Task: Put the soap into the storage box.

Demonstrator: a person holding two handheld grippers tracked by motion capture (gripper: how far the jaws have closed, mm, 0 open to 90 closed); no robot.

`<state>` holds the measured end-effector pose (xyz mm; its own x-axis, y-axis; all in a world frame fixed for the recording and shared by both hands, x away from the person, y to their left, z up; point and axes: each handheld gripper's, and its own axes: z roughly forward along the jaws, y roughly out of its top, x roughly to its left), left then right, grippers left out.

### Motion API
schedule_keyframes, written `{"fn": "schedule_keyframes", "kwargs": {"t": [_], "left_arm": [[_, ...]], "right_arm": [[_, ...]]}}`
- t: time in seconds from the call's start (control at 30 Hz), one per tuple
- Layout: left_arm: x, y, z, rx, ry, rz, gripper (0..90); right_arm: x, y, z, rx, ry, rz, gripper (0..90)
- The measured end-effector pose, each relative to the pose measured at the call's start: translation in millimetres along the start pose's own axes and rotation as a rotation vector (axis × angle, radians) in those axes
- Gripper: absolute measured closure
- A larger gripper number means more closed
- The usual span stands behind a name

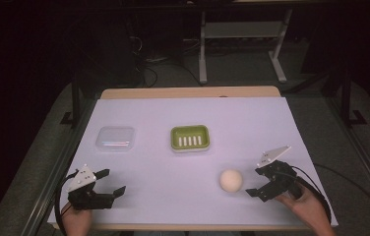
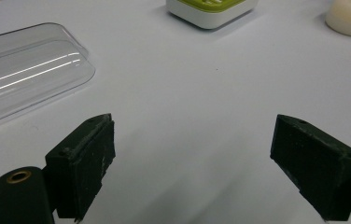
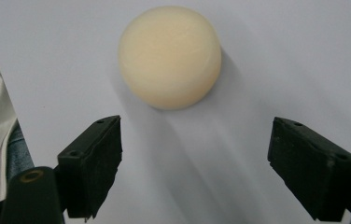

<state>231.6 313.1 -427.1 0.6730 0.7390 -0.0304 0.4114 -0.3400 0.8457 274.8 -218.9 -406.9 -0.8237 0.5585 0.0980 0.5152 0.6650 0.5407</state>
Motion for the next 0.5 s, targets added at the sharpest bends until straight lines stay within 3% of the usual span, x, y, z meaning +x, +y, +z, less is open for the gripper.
{"fn": "schedule_keyframes", "kwargs": {"t": [0.23,0.5], "left_arm": [[0.4,-0.7,-0.9,-0.006,0.004,-0.015,13.0],[0.7,-0.5,-0.6,-0.004,0.004,-0.004,13.0]], "right_arm": [[2.5,14.5,3.8,0.001,0.010,-0.025,16.3],[5.0,25.9,11.6,0.014,0.025,-0.048,16.1]]}}
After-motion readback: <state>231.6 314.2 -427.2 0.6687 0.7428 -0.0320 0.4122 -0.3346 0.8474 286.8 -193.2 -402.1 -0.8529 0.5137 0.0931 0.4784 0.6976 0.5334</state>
